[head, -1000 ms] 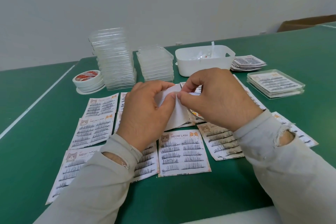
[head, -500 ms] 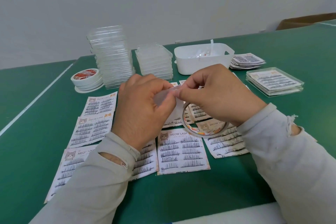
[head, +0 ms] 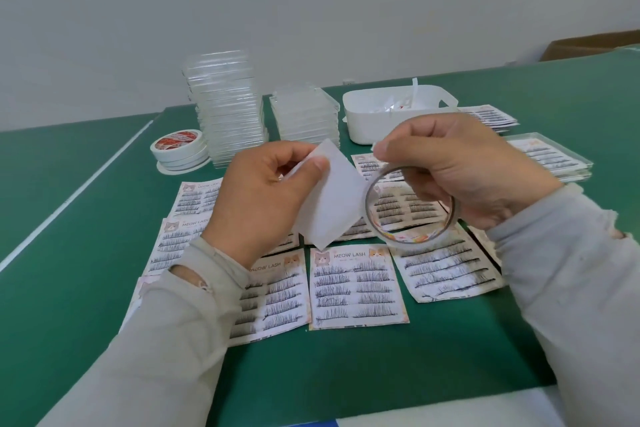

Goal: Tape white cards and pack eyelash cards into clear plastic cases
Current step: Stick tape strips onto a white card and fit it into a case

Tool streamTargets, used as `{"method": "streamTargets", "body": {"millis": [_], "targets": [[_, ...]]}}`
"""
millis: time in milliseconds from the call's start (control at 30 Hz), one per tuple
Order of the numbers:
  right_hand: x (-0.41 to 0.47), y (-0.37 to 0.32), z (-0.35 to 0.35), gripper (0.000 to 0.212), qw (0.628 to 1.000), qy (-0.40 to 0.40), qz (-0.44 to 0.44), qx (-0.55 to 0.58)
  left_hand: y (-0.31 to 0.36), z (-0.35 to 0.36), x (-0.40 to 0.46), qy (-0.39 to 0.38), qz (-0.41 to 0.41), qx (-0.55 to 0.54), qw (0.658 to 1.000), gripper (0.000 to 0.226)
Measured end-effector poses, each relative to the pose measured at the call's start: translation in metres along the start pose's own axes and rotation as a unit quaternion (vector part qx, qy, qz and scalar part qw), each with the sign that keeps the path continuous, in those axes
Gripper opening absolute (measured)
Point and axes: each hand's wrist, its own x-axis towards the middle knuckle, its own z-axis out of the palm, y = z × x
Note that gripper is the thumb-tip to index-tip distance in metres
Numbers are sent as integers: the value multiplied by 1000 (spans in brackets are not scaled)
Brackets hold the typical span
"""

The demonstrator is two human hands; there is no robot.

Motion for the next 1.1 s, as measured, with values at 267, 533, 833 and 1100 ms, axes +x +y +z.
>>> {"method": "streamTargets", "body": {"millis": [267, 533, 833, 1100], "targets": [[0, 13, 9, 15, 991, -91, 22, -99, 1, 2, 0, 4, -23, -98, 995, 16], [12, 19, -1, 19, 997, 27, 72, 28, -4, 12, -2, 59, -116, -209, 969, 14], [12, 21, 3, 17, 997, 68, 45, 2, -10, 20, -5, -9, -124, -183, 975, 47], [5, 17, 18, 31, 999, -1, 19, -42, -12, 22, -6, 46, -53, -70, 995, 29]]}}
